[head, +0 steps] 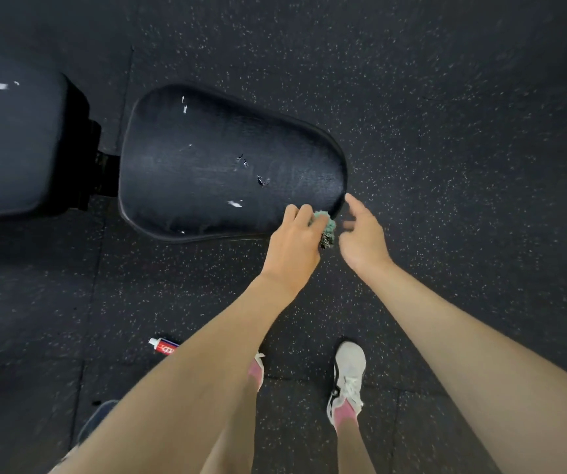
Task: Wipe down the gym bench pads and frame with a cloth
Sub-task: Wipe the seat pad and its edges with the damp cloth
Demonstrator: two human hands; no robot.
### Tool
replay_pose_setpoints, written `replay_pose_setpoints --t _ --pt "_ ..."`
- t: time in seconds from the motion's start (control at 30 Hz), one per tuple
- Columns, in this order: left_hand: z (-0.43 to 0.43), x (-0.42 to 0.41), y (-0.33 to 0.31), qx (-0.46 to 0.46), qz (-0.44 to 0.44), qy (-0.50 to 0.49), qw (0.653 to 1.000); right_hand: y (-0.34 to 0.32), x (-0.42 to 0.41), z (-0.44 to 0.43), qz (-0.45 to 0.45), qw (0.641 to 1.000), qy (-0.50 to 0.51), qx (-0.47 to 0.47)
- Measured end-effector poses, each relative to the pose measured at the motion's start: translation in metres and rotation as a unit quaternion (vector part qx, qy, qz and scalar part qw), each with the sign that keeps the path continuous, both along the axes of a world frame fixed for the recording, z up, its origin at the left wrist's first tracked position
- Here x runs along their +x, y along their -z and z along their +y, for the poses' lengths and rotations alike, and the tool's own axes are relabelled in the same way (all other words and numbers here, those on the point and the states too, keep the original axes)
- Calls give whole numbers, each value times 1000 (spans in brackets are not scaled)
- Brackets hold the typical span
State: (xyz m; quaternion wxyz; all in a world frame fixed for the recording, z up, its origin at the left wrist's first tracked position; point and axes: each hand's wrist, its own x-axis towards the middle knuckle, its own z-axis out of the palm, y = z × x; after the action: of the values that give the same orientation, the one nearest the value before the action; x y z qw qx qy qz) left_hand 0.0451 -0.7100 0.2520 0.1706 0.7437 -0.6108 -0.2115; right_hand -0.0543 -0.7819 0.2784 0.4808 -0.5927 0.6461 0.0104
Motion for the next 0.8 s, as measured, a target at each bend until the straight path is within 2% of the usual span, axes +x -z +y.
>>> replay_pose_setpoints --t 0.07,0.17,0.37,0.53,0.6,0.73,0.8 --pt "-11 15 -3 5 -29 -30 999 -3 3 7 28 994 -96 -45" --pt "-29 56 -7 33 -69 -104 992 -1 7 10 51 984 -162 -59" --pt "-47 104 -7 42 -60 -204 976 -2 14 10 64 983 -164 -45" --pt "-42 117 -6 10 -28 -374 927 -4 10 9 42 988 -146 -33" --pt "-34 101 -7 6 -29 -347 937 -4 7 8 26 990 -133 -36" --pt "-7 36 -3 -22 -5 -215 976 -5 6 7 16 992 -124 -34" --pt "3 1 1 -3 20 -157 987 -5 6 7 18 991 -129 -39"
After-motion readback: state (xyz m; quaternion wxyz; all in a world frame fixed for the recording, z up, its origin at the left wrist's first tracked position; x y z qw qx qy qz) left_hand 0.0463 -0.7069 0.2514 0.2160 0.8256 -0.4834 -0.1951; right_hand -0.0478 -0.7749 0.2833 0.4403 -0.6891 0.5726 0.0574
